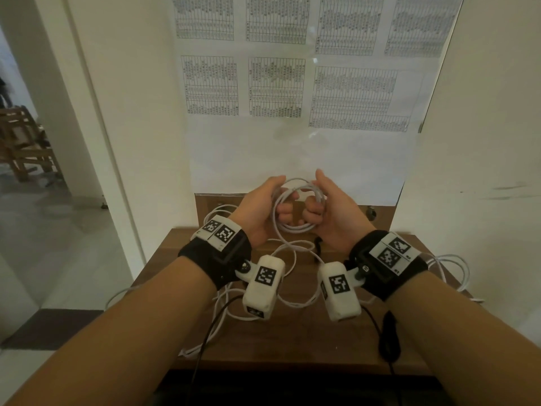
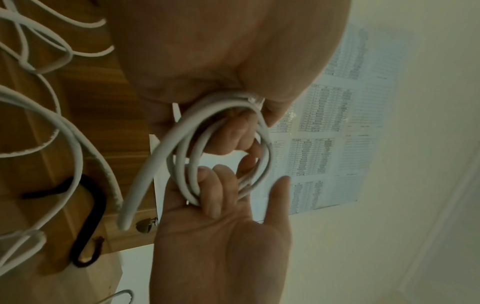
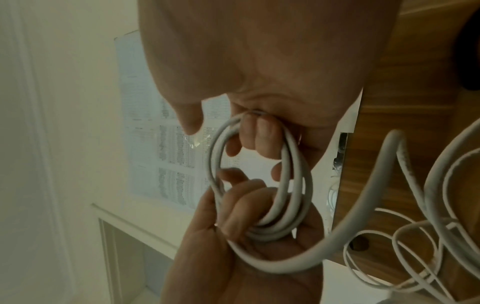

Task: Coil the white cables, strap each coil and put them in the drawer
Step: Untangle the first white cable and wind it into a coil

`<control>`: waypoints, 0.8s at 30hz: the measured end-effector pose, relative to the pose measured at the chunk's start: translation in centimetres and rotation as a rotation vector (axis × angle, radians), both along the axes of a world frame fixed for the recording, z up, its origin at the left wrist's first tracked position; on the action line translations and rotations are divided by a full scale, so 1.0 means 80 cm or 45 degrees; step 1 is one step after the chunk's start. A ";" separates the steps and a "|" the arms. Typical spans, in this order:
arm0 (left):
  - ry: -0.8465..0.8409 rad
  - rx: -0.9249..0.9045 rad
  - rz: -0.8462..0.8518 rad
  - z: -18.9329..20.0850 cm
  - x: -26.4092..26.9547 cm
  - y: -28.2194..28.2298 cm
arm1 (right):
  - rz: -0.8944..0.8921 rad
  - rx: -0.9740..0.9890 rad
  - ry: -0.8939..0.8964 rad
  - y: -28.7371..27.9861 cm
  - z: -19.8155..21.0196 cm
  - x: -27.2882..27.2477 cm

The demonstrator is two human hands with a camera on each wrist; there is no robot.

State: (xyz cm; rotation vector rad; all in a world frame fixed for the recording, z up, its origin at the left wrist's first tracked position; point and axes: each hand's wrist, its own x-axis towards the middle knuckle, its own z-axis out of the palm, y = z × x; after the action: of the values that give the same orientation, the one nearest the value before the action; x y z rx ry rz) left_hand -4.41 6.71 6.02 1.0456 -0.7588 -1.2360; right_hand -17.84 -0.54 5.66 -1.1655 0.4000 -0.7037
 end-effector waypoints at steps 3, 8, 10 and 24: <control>-0.008 -0.003 -0.035 0.004 -0.005 0.001 | -0.235 -0.176 0.115 0.005 -0.001 0.006; -0.122 -0.013 -0.043 0.002 -0.016 0.001 | -0.455 -0.362 0.186 0.013 0.007 0.014; -0.105 -0.038 -0.034 0.004 -0.018 0.001 | -0.413 -0.316 0.126 0.013 0.008 0.015; 0.350 -0.342 0.042 0.060 0.014 0.019 | 0.250 -0.995 0.733 -0.004 -0.054 -0.012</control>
State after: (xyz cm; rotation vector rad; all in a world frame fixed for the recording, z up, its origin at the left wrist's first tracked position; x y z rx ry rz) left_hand -3.33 8.20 10.86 0.6512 -0.6683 -1.1825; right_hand -18.82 -0.87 1.37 -2.1342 0.4939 -0.3316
